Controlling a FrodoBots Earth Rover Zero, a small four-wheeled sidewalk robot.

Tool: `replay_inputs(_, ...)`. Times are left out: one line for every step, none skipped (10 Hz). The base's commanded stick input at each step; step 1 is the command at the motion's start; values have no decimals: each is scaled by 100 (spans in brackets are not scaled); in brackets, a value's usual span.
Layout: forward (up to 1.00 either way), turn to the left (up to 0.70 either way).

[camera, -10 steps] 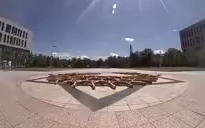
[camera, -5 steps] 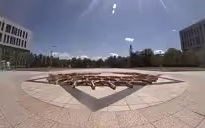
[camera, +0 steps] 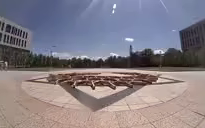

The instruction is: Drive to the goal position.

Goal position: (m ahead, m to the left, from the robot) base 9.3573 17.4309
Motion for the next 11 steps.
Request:
replay_inputs(6, 0)
replay_inputs(6, 0)
replay_inputs(6, 0)
replay_inputs(7, 0)
replay_inputs(6, 0)
replay_inputs(7, 0)
replay_inputs(7, 0)
replay_inputs(7, 0)
replay_inputs(7, 0)
replay_inputs(6, 0)
replay_inputs(6, 0)
